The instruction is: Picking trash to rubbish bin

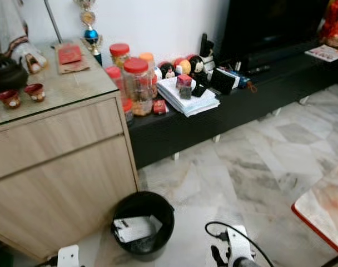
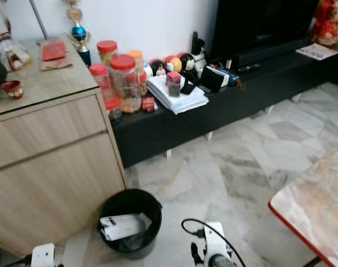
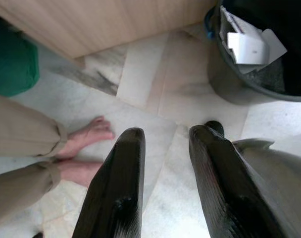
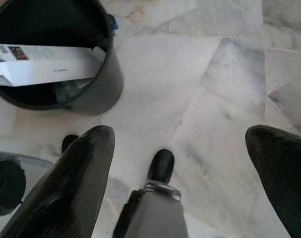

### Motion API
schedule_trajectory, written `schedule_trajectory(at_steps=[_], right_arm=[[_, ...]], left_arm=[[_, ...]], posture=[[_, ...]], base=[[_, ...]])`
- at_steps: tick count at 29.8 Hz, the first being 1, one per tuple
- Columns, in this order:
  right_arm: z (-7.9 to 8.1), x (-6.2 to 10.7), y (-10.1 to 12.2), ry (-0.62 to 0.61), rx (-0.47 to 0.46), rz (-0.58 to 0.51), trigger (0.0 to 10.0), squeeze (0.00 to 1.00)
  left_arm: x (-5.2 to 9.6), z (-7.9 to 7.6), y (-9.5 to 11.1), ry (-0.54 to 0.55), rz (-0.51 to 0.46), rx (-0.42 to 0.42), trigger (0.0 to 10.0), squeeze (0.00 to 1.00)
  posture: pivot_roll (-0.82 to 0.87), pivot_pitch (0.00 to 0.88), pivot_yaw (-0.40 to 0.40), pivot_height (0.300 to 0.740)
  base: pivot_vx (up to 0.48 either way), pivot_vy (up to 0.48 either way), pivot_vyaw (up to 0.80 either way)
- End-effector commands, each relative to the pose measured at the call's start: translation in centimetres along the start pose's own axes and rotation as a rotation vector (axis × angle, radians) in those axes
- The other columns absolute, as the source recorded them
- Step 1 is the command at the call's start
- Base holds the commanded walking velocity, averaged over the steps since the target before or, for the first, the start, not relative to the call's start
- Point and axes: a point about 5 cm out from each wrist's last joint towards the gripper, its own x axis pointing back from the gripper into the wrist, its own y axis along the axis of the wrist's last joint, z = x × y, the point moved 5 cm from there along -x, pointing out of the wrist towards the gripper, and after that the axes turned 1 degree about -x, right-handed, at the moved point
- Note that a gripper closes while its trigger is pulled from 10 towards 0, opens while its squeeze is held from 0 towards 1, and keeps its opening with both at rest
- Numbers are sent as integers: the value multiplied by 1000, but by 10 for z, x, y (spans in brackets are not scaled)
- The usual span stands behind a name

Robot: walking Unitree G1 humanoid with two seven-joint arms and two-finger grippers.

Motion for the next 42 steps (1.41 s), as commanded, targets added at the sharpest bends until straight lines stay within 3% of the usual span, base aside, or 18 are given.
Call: schedule_trajectory(at_steps=[1,32,42], right_arm=[[2,0,0,-1,-19,3,10000,0],[1,0,0,-1,-32,-6,10000,0],[2,0,1,-1,-37,-10,10000,0]], left_arm=[[1,4,-7,5,30,-12,10000,0],[2,1,-10,0,35,-11,10000,0],[2,-2,-11,-3,38,-16,10000,0]], posture=[[51,0,15,740],[49,0,5,740],[51,0,4,740]], base=[[-319,0,0],[-312,0,0],[0,0,0]])
